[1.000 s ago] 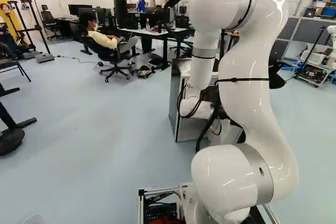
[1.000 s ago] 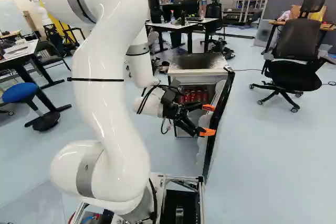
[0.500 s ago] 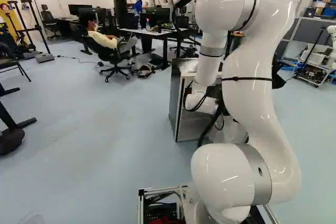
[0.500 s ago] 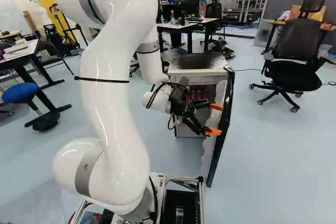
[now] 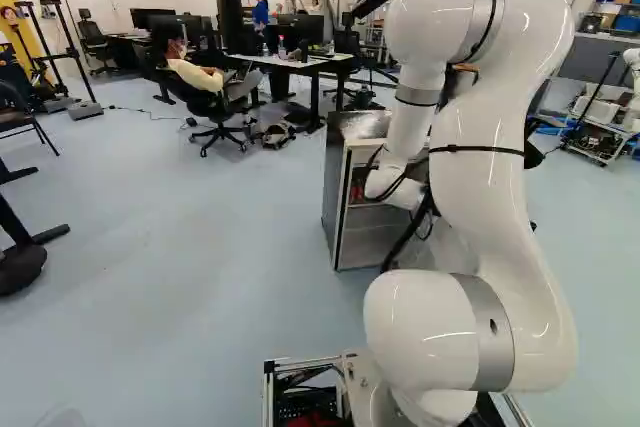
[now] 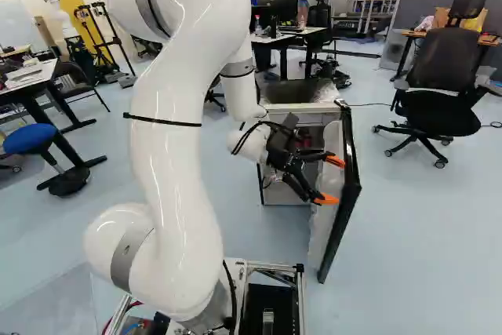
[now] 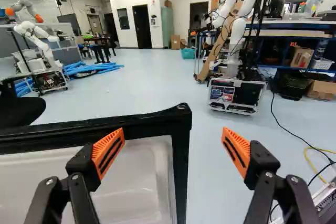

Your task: Grab a drink from the fridge

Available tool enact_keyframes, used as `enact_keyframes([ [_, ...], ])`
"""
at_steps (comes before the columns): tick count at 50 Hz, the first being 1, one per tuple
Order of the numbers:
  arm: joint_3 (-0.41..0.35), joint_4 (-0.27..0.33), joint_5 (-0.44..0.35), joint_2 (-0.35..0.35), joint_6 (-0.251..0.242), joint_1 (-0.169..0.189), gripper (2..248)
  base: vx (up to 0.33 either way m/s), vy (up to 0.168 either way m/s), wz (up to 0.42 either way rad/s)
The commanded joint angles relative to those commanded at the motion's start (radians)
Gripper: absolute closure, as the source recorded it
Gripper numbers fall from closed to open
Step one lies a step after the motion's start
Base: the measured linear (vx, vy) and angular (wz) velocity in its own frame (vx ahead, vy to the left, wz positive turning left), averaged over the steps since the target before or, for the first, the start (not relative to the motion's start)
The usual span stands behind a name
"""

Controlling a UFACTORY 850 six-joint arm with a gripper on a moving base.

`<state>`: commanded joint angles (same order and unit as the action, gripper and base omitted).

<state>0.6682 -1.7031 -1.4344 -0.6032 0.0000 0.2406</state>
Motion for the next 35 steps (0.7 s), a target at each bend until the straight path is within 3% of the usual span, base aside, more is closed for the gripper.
enact_keyframes([
  [35,0.126,0.000,0.000,-0.048,0.000,0.116,3,0.000,0.000,0.000],
])
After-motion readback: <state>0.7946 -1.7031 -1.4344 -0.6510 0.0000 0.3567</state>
